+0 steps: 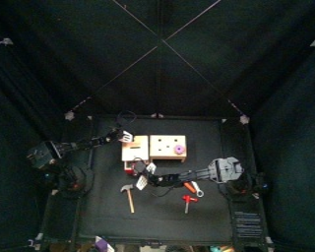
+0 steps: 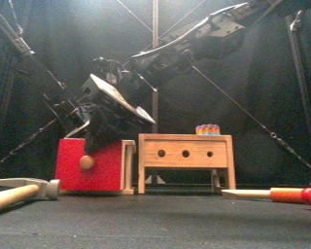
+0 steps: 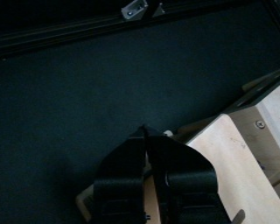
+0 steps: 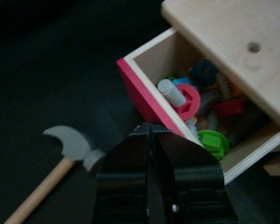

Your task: Close drawer

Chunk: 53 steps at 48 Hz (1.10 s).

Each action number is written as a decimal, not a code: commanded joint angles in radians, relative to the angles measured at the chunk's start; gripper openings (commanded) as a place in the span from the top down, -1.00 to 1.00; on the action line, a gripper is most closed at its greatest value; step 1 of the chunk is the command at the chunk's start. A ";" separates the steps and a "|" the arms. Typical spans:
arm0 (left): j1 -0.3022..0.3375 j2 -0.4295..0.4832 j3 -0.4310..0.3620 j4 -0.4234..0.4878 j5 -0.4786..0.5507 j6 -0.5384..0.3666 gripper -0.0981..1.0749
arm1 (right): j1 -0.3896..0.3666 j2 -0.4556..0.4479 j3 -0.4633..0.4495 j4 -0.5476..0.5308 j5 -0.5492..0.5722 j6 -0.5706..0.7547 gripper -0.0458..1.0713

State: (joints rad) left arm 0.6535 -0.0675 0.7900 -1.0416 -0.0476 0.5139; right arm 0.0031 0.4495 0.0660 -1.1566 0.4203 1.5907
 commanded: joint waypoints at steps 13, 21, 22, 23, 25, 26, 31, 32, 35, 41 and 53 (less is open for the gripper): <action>-0.003 -0.009 -0.005 0.008 0.018 0.002 0.15 | -0.058 0.002 -0.063 -0.006 0.003 -0.002 0.38; -0.003 -0.009 -0.003 0.017 0.031 0.002 0.15 | -0.075 0.005 -0.067 -0.006 0.003 -0.002 0.38; -0.003 -0.009 -0.003 0.017 0.031 0.002 0.15 | -0.077 0.005 -0.067 -0.006 0.003 -0.002 0.38; -0.003 -0.011 -0.002 0.017 0.031 0.002 0.15 | -0.078 0.005 -0.069 -0.006 0.003 -0.002 0.38; -0.003 -0.009 -0.002 0.015 0.031 0.002 0.15 | -0.084 0.005 -0.067 -0.006 0.003 -0.002 0.38; -0.003 -0.009 -0.002 0.017 0.031 0.002 0.15 | -0.086 0.005 -0.067 -0.006 0.003 -0.002 0.38; -0.003 -0.011 -0.002 0.017 0.031 0.002 0.15 | -0.087 0.005 -0.069 -0.003 0.003 -0.002 0.38; -0.003 -0.012 -0.003 0.017 0.031 0.002 0.15 | -0.089 0.005 -0.069 -0.003 0.003 -0.002 0.38; -0.003 -0.018 -0.005 0.017 0.021 0.003 0.16 | -0.083 0.005 -0.072 -0.003 0.003 -0.002 0.38; -0.003 -0.048 -0.003 0.021 -0.031 0.005 0.17 | -0.078 -0.014 -0.075 0.000 0.003 -0.002 0.38; -0.009 -0.127 0.037 0.054 -0.183 0.005 0.17 | -0.005 -0.081 -0.075 0.000 0.003 -0.002 0.38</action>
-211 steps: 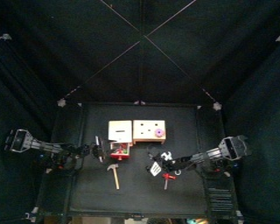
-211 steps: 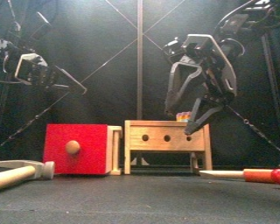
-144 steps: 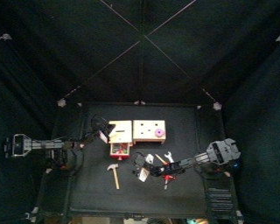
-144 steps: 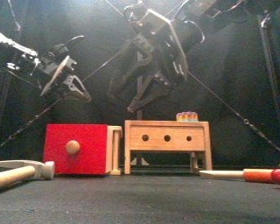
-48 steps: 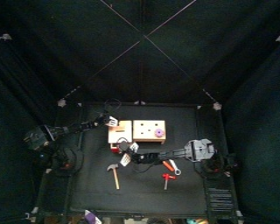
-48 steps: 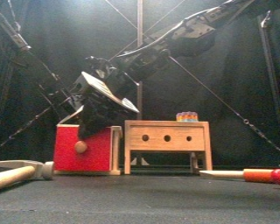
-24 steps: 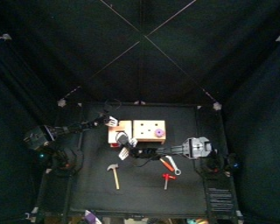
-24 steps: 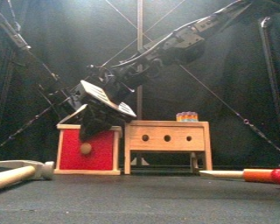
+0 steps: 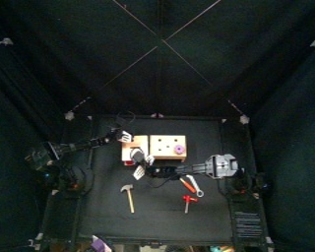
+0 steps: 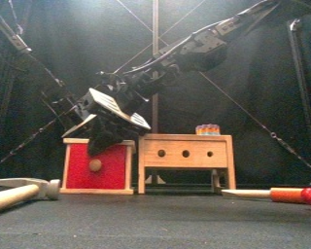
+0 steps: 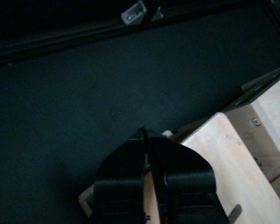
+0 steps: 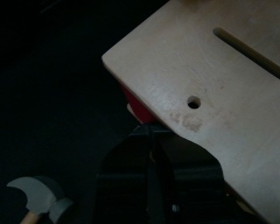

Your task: Close drawer

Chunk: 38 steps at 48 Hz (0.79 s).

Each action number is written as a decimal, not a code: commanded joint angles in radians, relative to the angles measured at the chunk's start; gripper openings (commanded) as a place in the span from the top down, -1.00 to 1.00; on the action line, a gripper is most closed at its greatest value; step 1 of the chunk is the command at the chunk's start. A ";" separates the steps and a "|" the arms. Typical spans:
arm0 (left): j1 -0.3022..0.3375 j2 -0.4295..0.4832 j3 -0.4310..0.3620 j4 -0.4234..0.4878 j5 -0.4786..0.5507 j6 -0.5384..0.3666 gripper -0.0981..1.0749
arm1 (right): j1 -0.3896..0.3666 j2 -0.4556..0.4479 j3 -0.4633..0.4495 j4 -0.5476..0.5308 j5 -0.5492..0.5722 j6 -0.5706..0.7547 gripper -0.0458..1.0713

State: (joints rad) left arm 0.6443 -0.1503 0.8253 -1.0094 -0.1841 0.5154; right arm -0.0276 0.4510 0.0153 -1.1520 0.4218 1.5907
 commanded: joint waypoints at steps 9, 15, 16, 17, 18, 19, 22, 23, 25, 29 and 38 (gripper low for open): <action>-0.029 -0.114 0.054 0.074 -0.135 0.000 0.17 | 0.067 -0.126 0.006 -0.009 0.002 -0.002 0.38; -0.066 -0.169 0.100 0.087 -0.167 0.002 0.17 | 0.074 -0.149 0.040 -0.003 0.008 0.000 0.38; -0.072 -0.179 0.109 0.092 -0.169 0.002 0.17 | 0.075 -0.153 0.046 -0.003 0.008 0.000 0.38; -0.078 -0.189 0.115 0.098 -0.169 0.002 0.17 | 0.077 -0.158 0.054 0.000 0.009 0.002 0.38; -0.084 -0.198 0.124 0.106 -0.170 0.002 0.17 | 0.077 -0.161 0.060 0.002 0.009 0.002 0.38; -0.091 -0.207 0.130 0.112 -0.172 0.000 0.17 | 0.078 -0.164 0.066 0.005 0.009 0.002 0.38; -0.110 -0.233 0.149 0.133 -0.173 0.000 0.17 | 0.084 -0.173 0.077 0.018 0.011 0.002 0.38; -0.118 -0.247 0.156 0.144 -0.173 0.000 0.17 | 0.087 -0.178 0.083 0.026 0.014 0.002 0.38; -0.127 -0.264 0.164 0.156 -0.173 0.000 0.17 | 0.092 -0.184 0.089 0.034 0.017 0.002 0.38; -0.144 -0.295 0.178 0.178 -0.173 -0.002 0.17 | 0.103 -0.190 0.100 0.044 0.035 0.000 0.38; -0.196 -0.339 0.210 0.196 -0.172 0.002 0.17 | 0.124 -0.210 0.121 0.054 0.098 0.000 0.38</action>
State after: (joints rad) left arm 0.4725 -0.4755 1.0354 -0.8222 -0.3497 0.5139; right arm 0.0844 0.3068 0.1365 -1.1045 0.4939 1.5907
